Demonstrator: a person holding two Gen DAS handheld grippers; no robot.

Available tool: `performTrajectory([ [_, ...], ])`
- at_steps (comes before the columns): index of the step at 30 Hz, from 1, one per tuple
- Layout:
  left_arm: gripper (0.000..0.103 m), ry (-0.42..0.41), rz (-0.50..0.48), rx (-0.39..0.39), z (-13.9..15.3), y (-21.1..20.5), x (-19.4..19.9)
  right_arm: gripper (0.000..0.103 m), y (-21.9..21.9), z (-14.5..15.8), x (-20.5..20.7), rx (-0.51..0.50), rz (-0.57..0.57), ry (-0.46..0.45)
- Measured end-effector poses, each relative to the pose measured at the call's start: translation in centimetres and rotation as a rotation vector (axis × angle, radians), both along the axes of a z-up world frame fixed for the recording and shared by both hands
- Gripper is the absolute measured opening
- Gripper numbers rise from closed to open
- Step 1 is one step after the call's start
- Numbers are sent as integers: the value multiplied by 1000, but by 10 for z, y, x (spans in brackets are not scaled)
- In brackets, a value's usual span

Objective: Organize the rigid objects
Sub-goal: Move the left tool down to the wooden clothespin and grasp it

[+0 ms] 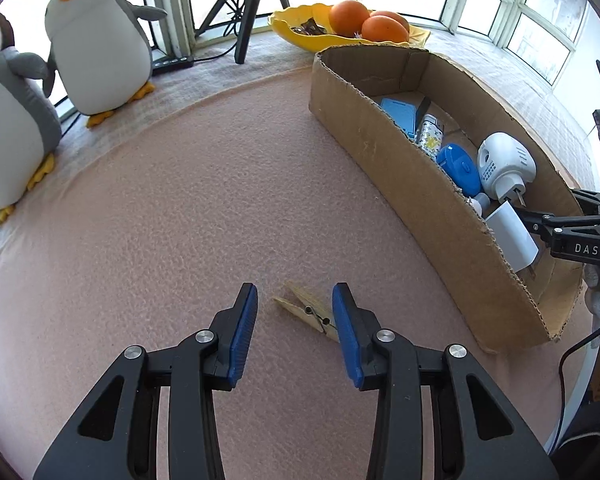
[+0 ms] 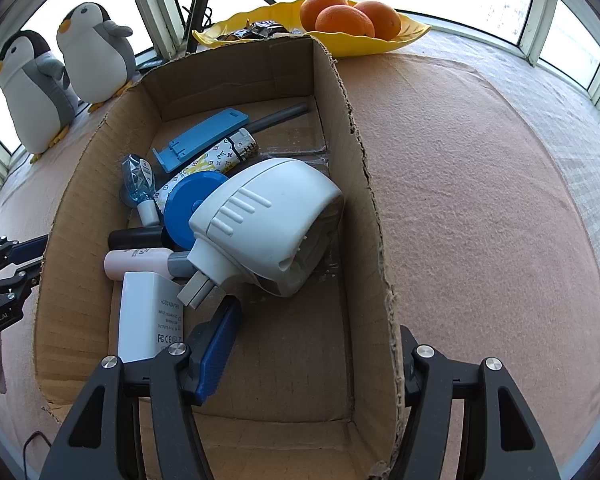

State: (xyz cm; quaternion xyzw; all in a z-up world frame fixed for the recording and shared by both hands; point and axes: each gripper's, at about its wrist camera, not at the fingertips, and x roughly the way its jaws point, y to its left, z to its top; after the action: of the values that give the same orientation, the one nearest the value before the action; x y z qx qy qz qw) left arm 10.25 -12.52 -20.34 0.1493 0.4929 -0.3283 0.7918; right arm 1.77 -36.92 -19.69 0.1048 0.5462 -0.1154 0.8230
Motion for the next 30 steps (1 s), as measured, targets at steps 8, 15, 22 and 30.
performTrajectory([
  [8,38,55,145,-52,-3,5,-12,59,2,1,-1,4,2,-3],
  [15,37,106,197,-63,-10,7,-13,59,4,1,-3,9,8,-5],
  [22,36,102,208,-45,-11,4,-15,59,4,1,-3,9,7,-5],
  [30,17,82,206,-17,-12,4,-15,59,4,0,-3,8,7,-5],
])
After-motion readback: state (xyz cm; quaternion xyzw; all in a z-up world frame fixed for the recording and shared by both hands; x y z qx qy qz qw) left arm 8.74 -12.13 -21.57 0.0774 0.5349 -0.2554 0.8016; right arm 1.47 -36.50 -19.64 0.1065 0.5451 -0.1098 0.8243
